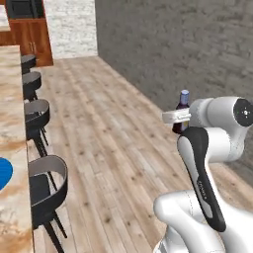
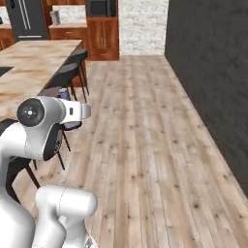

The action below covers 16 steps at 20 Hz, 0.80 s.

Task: Move the hot dog bun to the plate on the dining table and place the condiment next to that plate. Then navigate to the fridge and take the sausage and place it on the plate as well.

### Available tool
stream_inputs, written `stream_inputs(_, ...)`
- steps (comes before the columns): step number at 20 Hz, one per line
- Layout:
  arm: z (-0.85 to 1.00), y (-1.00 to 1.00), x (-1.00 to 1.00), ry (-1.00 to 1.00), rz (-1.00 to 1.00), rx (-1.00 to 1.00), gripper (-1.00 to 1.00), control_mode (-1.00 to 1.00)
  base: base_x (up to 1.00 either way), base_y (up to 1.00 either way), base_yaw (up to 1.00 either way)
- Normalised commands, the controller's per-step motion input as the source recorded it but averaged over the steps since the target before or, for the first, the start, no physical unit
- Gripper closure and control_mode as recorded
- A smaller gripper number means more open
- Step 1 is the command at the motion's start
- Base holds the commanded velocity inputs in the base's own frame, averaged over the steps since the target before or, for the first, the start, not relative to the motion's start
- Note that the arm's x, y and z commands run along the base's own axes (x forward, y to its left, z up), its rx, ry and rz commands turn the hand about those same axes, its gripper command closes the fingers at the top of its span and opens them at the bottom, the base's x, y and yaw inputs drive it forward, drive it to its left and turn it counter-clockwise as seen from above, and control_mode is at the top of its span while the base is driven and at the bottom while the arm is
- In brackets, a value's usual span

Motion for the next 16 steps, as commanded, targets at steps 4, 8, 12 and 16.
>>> stream_inputs(4, 0.00, 0.00, 0.00, 0.00, 0.00, 0.00, 1.00, 1.00, 1.00, -0.23, 0.65)
stream_inputs(8, 0.00, 0.00, 0.00, 0.00, 0.00, 0.00, 1.00, 1.00, 0.92, -0.39, 0.62)
stream_inputs(12, 0.00, 0.00, 0.00, 0.00, 0.00, 0.00, 1.00, 1.00, 0.52, -0.42, 0.67)
stream_inputs(16, 0.00, 0.00, 0.00, 0.00, 0.00, 0.00, 1.00, 1.00, 0.23, -0.29, 0.75)
